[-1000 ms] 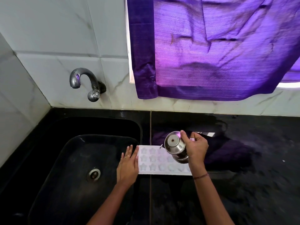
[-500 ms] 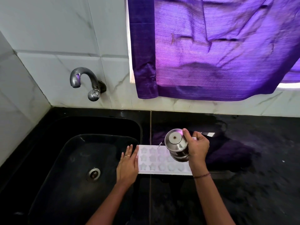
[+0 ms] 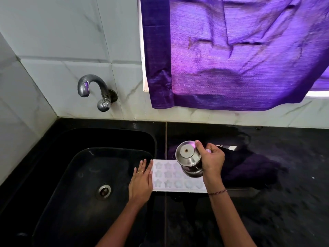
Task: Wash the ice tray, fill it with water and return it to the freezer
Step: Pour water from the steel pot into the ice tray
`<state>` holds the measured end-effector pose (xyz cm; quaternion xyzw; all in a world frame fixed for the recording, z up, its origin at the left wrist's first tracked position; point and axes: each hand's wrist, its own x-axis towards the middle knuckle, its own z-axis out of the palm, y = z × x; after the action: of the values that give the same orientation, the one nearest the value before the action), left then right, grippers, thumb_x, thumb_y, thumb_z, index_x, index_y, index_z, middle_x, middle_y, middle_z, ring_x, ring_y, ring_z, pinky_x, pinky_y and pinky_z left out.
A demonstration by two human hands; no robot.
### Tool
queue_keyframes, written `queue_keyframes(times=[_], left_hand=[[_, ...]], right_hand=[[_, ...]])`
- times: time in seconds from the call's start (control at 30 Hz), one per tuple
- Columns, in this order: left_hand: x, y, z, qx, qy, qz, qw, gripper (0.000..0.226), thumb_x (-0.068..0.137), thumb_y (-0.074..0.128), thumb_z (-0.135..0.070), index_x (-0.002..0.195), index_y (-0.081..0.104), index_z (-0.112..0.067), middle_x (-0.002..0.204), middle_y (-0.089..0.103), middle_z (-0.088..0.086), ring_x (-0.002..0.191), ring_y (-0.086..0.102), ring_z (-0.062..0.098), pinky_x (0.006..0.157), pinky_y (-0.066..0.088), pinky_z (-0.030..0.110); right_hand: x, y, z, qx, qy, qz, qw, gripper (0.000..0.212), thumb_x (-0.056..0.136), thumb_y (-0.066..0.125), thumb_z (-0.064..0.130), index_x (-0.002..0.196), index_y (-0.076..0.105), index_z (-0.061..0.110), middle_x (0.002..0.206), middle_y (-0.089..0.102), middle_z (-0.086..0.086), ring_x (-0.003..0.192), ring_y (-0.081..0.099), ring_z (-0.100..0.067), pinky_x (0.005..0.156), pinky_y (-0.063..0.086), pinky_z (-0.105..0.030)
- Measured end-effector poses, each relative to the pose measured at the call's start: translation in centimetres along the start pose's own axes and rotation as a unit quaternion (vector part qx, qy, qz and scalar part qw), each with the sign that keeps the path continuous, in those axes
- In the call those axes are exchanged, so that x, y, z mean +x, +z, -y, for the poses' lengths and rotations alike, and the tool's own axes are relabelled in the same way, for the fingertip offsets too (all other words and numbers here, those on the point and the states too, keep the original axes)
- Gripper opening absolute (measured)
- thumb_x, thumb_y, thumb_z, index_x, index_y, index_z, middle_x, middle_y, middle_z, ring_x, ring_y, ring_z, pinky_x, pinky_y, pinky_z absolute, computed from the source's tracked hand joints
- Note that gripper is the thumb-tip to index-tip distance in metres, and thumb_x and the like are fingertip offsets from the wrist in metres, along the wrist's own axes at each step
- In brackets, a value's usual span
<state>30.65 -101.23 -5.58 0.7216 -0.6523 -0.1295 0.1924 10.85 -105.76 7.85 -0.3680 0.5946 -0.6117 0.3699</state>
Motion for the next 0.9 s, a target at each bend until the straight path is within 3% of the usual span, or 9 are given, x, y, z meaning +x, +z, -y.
queue_keyframes(times=[0.13,0.47,0.63,0.8,0.9], left_hand=[[0.0,-0.1,-0.1,0.004,-0.001,-0.001,1.000,0.071,0.085,-0.007,-0.045,0.149,0.018,-0.027,0.157,0.018,-0.001,0.146,0.007,0.009,0.117,0.000,0.025],[-0.1,0.0,0.0,-0.002,0.000,-0.002,1.000,0.071,0.085,-0.007,-0.045,0.148,0.020,-0.026,0.157,0.018,0.000,0.146,0.007,0.010,0.116,-0.001,0.024],[-0.1,-0.1,-0.1,-0.003,-0.001,-0.002,1.000,0.072,0.085,-0.007,-0.045,0.149,0.020,-0.027,0.157,0.017,-0.001,0.146,0.006,0.009,0.116,-0.002,0.024],[-0.2,-0.1,-0.1,-0.005,0.000,-0.005,1.000,0.070,0.086,-0.006,-0.045,0.148,0.020,-0.027,0.157,0.019,-0.001,0.146,0.008,0.009,0.116,0.000,0.024],[-0.1,-0.1,-0.1,-0.004,0.000,-0.005,1.000,0.071,0.086,-0.007,-0.045,0.149,0.020,-0.027,0.157,0.019,-0.001,0.146,0.007,0.009,0.116,-0.001,0.024]], right_hand=[[-0.6,0.8,0.3,-0.052,-0.032,0.006,0.998,0.052,0.077,0.075,0.015,0.050,0.032,0.014,0.049,0.029,0.000,0.049,0.025,-0.010,0.046,0.029,-0.018],[-1.3,1.8,0.8,-0.107,-0.077,0.014,0.991,0.054,0.077,0.075,0.018,0.046,0.031,0.016,0.044,0.027,0.005,0.040,0.026,-0.007,0.042,0.025,-0.014],[-1.3,1.7,0.9,-0.087,-0.065,0.012,0.994,0.054,0.078,0.075,0.016,0.046,0.031,0.017,0.045,0.028,0.004,0.043,0.023,-0.006,0.043,0.025,-0.014],[-1.1,1.5,0.7,-0.024,-0.016,0.012,0.999,0.053,0.078,0.076,0.015,0.047,0.032,0.017,0.047,0.030,0.004,0.049,0.026,-0.010,0.049,0.029,-0.025],[-1.2,1.3,0.6,0.009,0.013,0.014,1.000,0.053,0.077,0.076,0.013,0.048,0.031,0.017,0.046,0.030,0.006,0.048,0.026,-0.009,0.048,0.029,-0.022]])
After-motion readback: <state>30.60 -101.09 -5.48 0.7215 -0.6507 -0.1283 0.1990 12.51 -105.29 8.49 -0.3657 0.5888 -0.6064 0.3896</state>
